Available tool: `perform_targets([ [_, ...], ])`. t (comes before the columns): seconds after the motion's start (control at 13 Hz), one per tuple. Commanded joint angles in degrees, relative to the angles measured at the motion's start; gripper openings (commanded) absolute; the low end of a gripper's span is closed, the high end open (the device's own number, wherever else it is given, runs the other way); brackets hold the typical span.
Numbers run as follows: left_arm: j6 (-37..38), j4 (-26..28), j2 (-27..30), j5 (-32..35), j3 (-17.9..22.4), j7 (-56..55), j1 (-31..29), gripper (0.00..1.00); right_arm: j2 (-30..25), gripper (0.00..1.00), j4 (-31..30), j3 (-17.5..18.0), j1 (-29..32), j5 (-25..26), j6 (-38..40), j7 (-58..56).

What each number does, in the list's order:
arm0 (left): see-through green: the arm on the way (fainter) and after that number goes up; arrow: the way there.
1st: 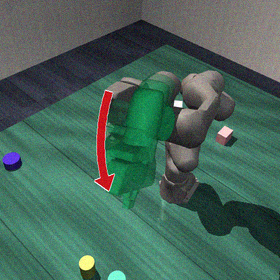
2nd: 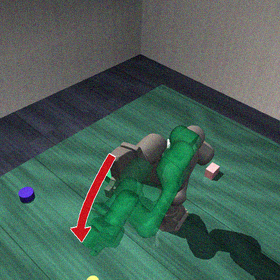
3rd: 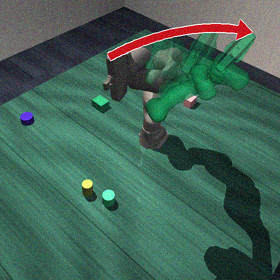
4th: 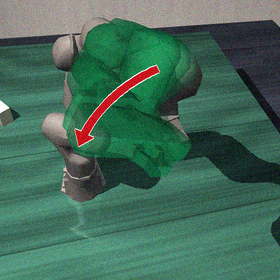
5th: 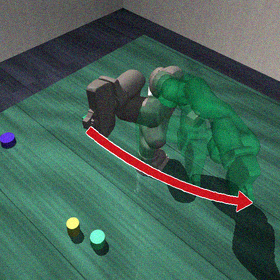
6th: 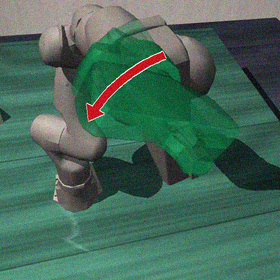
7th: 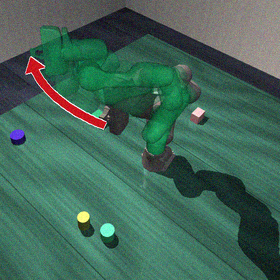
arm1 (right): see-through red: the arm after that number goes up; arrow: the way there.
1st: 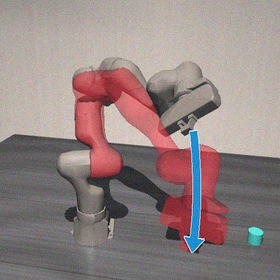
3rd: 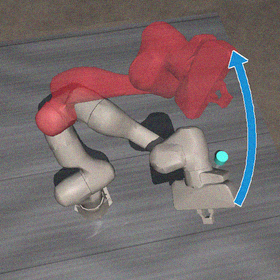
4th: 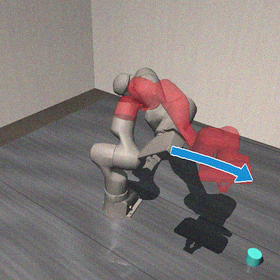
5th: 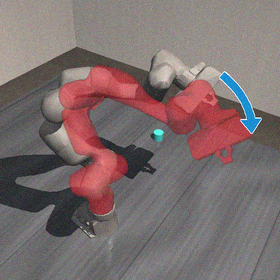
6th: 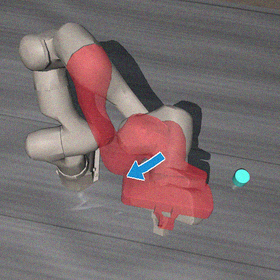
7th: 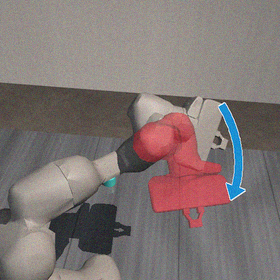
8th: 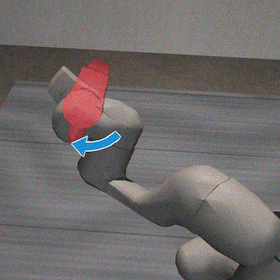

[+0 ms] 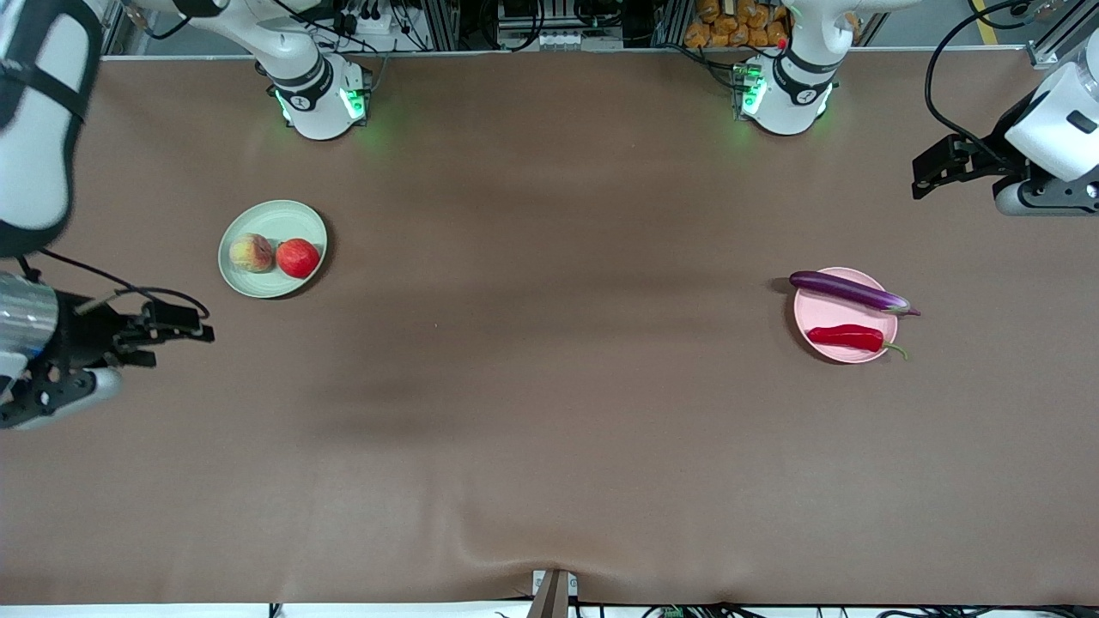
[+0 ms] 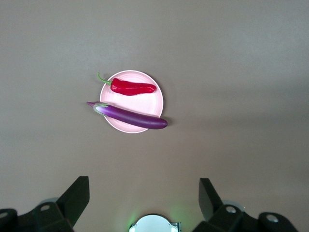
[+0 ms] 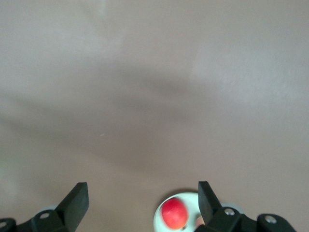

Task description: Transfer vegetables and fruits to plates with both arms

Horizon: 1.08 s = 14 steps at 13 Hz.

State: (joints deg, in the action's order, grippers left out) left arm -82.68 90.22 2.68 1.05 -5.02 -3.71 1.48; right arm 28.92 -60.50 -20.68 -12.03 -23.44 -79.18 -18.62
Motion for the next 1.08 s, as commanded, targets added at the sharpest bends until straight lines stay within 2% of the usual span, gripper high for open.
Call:
perform_targets([
  [0.0, 0.24, -0.75, 0.13, -1.05, -0.16, -0.06, -0.08, 1.00, -6.92, 1.00, -0.15, 10.89, 6.23, 7.93, 2.28, 11.10],
  [0.23, 0.15, -1.62, -0.84, -0.97, -0.16, 0.02, -0.34, 1.00, -13.79, 1.00, -2.60, 18.55, 7.02, 17.26, 7.02, 20.63],
  [0.38, 0.06, -2.07, -1.45, -0.88, 0.45, 0.55, -0.69, 1.00, -18.53, 1.00, -8.90, 22.16, 10.18, 17.99, 4.32, 20.64],
  [0.54, 0.06, -2.07, -1.98, -0.70, 0.72, 0.81, -1.31, 1.00, -26.16, 1.00, -21.18, 22.26, 10.45, 18.08, -3.74, 20.55],
  [0.69, 0.06, -2.07, -2.33, -0.26, 0.81, 0.81, -1.31, 1.00, -30.66, 1.00, -28.07, 23.22, 10.45, 18.34, -6.59, 20.81],
  [0.85, -0.29, -2.07, -2.33, -0.26, 0.81, 0.90, -1.31, 1.00, -31.30, 1.00, -29.33, 25.59, 13.60, 18.78, -7.91, 20.73],
  [1.0, -0.29, -2.07, -2.33, -0.17, 0.81, 0.90, -1.39, 1.00, -30.77, 1.00, -28.37, 25.60, 13.79, 19.13, -7.92, 20.12],
])
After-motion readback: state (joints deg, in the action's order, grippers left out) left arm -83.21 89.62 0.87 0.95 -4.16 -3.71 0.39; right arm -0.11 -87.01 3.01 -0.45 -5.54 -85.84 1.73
